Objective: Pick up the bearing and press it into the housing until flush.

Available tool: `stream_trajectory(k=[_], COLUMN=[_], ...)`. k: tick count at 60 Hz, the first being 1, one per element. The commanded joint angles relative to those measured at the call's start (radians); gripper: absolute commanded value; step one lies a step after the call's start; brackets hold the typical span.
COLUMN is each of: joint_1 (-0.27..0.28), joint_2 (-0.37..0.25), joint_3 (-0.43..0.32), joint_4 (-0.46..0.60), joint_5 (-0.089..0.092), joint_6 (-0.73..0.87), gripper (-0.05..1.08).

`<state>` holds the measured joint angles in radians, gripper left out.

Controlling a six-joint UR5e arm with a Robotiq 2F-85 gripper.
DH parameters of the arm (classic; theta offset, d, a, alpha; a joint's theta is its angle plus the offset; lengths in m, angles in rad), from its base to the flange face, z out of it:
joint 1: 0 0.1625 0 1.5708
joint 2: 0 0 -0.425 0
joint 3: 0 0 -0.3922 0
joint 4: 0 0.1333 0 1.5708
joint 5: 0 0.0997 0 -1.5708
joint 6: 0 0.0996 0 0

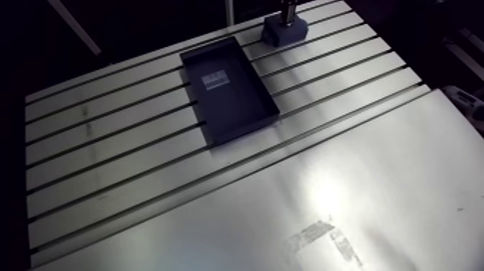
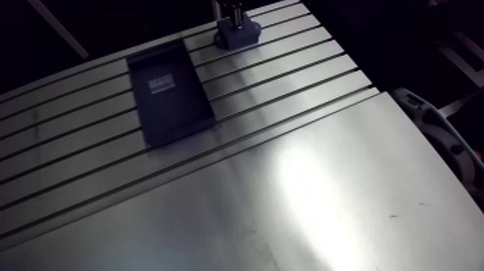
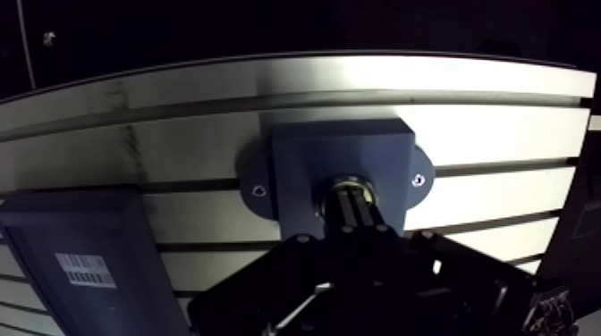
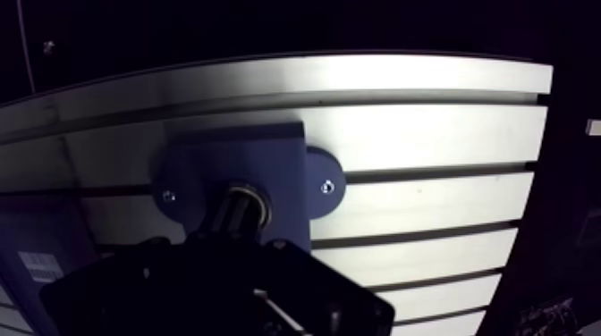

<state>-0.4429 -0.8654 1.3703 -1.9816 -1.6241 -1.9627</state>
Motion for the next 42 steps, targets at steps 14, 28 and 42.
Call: stream_trajectory(k=[14,28,42], joint_1=[0.001,-0.001,-0.001], joint_2=[0.001,0.003,0.003], joint_3=[0.008,0.006,0.006], joint_4=[-0.001,-0.003,-0.003], joint_5=[-0.003,-0.004,-0.004], joint_6=[0.0,0.0,-0.002], gripper=[1.08,1.08,1.08])
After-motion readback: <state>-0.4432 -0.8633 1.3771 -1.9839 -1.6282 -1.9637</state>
